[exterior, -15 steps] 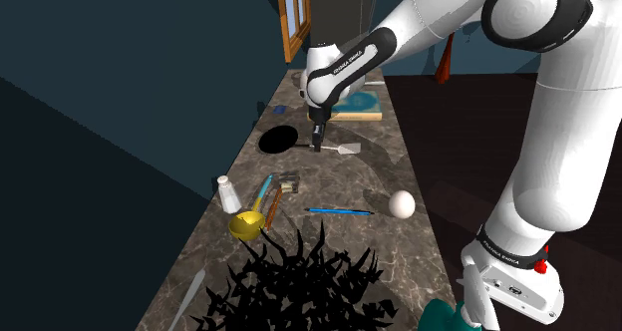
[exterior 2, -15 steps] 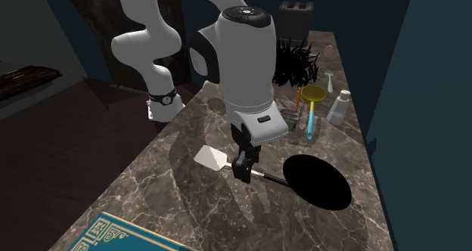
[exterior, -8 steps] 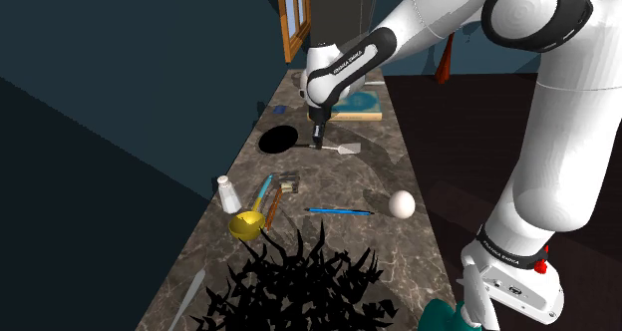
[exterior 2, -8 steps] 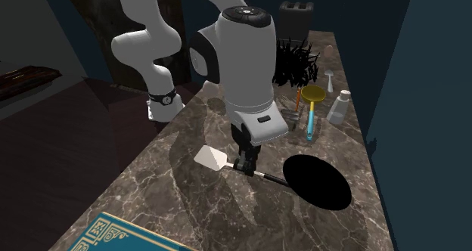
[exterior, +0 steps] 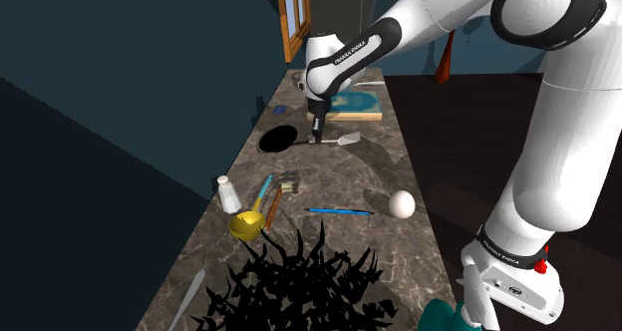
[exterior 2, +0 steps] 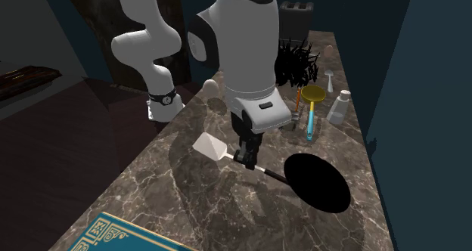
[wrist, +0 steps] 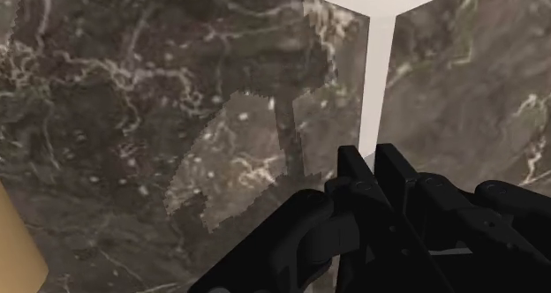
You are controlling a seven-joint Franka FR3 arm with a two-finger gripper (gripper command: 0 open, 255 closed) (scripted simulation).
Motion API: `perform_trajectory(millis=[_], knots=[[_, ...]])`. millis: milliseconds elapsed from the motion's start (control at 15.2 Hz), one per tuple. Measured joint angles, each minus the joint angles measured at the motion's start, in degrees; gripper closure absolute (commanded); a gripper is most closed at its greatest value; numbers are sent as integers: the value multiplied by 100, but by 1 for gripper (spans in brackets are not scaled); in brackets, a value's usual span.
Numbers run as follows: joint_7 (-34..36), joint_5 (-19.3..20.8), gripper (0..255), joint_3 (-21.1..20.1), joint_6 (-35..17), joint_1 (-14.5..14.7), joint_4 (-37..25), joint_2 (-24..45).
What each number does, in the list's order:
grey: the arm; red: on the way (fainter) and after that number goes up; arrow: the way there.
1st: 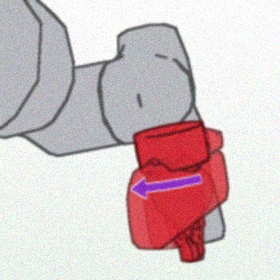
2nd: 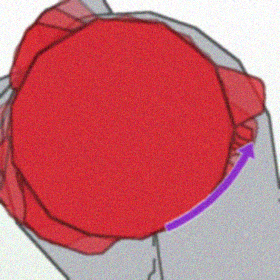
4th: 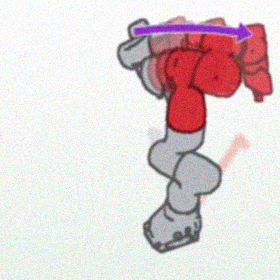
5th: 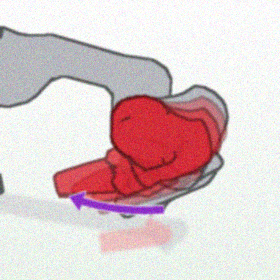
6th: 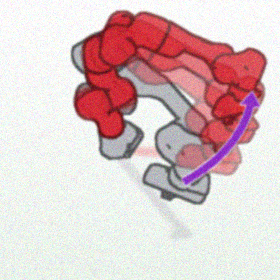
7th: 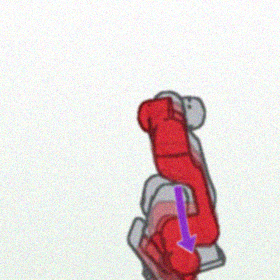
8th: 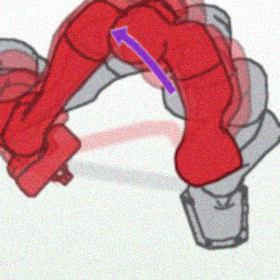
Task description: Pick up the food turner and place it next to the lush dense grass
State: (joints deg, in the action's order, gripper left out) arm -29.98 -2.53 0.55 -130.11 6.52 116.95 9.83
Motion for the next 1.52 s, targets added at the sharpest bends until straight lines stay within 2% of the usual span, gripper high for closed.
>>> perform_trajectory(millis=[1518], knots=[[62, 45, 255, 12, 1673, -7, -1077, -597]])
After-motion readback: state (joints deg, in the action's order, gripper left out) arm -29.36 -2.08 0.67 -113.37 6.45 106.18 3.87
